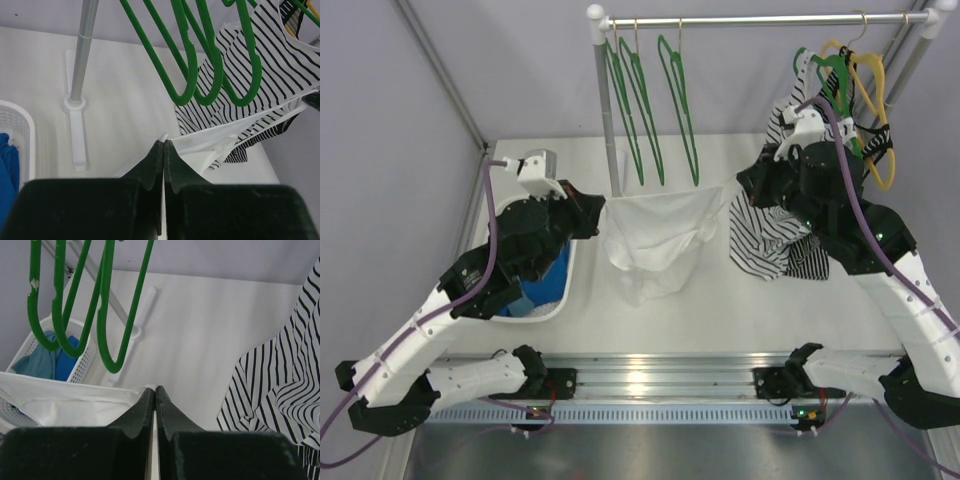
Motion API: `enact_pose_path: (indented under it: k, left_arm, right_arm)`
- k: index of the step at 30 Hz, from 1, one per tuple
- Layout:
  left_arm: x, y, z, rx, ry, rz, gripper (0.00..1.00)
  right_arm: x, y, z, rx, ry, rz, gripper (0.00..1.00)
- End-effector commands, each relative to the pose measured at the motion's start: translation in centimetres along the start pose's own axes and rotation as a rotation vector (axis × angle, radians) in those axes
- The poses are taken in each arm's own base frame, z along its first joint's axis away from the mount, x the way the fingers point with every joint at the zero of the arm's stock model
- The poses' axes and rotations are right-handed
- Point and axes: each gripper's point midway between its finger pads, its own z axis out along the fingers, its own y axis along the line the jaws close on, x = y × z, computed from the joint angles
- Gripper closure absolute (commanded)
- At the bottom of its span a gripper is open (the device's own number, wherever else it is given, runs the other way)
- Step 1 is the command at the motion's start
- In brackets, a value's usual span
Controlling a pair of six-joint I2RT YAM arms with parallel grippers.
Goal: Place the tank top on the hanger
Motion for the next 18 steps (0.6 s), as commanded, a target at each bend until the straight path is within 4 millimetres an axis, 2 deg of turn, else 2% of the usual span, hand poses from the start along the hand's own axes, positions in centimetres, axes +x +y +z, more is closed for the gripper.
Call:
enact_pose_path:
  k: [1, 2, 5, 8, 9, 10, 11, 12, 13, 14, 15, 16, 17, 18]
  left_arm:
    - [-2.5, -0.5, 0.2, -0.009, -0.053, 0.043, 1.0]
    - [-2.9, -0.7, 0.2, -0.006, -0.06, 0.045, 1.0]
    - [-1.7, -0.8, 0.7, 0.001, -0.02, 0.051, 1.0]
    - [1.4, -0.1, 1.2, -0.006, 0.053, 0.039, 1.0]
    - [3.8, 1.0, 1.4, -0.022, 0.097, 0.047, 1.0]
    - [5.3, 1.1, 1.3, -0.006, 0.137, 0.039, 1.0]
    - [8.4, 2.1, 1.7, -0.024, 0.198, 0.028, 1.0]
    - [9.7, 2.4, 1.5, -0.014, 0.226, 0.013, 1.0]
    - [11.6, 2.5, 1.4, 0.006, 0.277, 0.002, 1.0]
    - [14.8, 3.7, 1.4, -0.015, 0.342, -0.014, 1.0]
    - [16.5, 4.1, 1.4, -0.014, 0.377, -0.026, 1.0]
    - [18.2, 4.5, 1.4, -0.013, 0.41, -0.031, 1.0]
    - [21.3, 5.5, 1.4, -0.019, 0.47, -0.047, 1.0]
    - [22.7, 6.0, 1.4, -0.026, 0.494, -0.052, 1.0]
  right_arm:
    - [-2.6, -0.1, -0.5, 0.009, -0.031, -0.03, 1.0]
    - [-2.9, 0.1, -0.5, 0.006, -0.034, -0.034, 1.0]
    - [-2.2, 0.4, -0.1, -0.008, -0.01, -0.036, 1.0]
    - [1.3, -0.1, 0.6, -0.007, 0.065, -0.028, 1.0]
    - [4.1, -0.6, 0.7, -0.004, 0.121, -0.028, 1.0]
    - [5.3, -0.8, 0.8, -0.005, 0.138, -0.02, 1.0]
    - [6.9, -1.0, 0.7, -0.005, 0.165, 0.002, 1.0]
    - [10.3, -1.6, 0.6, -0.009, 0.232, 0.006, 1.0]
    - [12.1, -1.7, 0.5, -0.017, 0.267, 0.018, 1.0]
    - [13.7, -1.9, 0.4, -0.015, 0.295, 0.044, 1.0]
    - [17.2, -2.6, 0.2, -0.006, 0.359, 0.049, 1.0]
    - [18.9, -3.0, 0.2, 0.002, 0.388, 0.056, 1.0]
    - [21.8, -3.8, 0.3, 0.024, 0.441, 0.07, 1.0]
    - [23.2, -4.0, 0.3, 0.029, 0.47, 0.076, 1.0]
